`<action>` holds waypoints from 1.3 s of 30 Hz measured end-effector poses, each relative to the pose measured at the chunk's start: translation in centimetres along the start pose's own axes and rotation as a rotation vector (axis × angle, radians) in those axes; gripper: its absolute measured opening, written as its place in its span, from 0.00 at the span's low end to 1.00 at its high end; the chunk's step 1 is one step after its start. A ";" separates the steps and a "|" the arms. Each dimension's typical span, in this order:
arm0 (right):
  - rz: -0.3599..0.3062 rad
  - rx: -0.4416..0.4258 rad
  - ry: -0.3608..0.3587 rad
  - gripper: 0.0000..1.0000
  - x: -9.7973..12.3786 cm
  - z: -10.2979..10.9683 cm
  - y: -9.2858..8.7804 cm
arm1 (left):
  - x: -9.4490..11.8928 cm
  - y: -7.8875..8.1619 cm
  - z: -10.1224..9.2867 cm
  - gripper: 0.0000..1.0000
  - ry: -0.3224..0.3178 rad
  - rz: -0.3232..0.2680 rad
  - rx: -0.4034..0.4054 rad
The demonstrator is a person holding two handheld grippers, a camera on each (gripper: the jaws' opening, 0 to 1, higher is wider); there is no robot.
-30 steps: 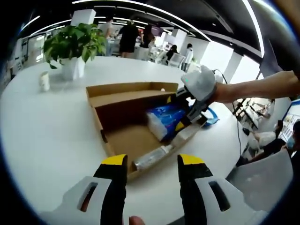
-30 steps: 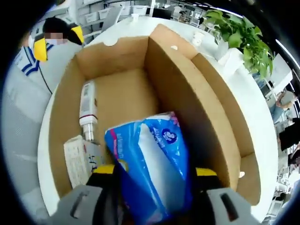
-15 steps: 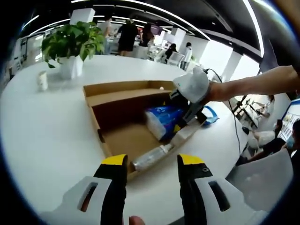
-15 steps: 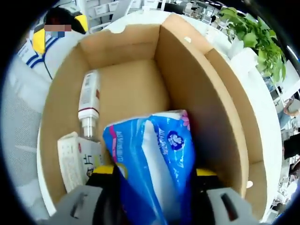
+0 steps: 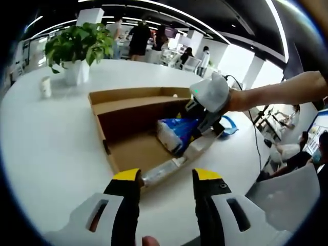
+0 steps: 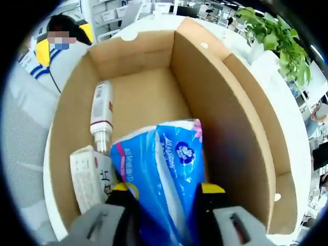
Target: Operate the shoe box by opening the lid, removing the specified soft item, and placing it in the target area until the item is outside and the box remains undamaged.
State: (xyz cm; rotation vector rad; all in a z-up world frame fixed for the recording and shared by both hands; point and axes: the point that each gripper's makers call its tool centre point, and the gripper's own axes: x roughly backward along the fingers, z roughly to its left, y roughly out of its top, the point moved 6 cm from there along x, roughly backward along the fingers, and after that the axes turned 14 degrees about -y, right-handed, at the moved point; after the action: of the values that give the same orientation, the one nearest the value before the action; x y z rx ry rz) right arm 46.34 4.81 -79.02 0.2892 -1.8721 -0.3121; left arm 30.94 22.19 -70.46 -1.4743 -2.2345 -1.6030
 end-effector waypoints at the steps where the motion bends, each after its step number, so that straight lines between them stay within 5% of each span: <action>1: 0.000 -0.004 -0.005 0.35 0.1 0.1 0.1 | 0.1 0.1 0.0 0.41 0.003 -0.008 0.007; 14: -0.043 -0.073 -0.028 0.32 1.5 -0.7 0.8 | 0.7 0.6 0.4 0.43 0.023 -0.030 0.007; 39: -0.113 -0.062 -0.074 0.33 7.0 -1.6 2.4 | 1.0 1.6 -1.4 0.47 0.043 -0.049 -0.015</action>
State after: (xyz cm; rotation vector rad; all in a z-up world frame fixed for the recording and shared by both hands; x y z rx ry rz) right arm 45.58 4.46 -71.46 0.3462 -1.9183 -0.4623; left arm 30.80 21.89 -68.16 -1.3850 -2.2581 -1.6519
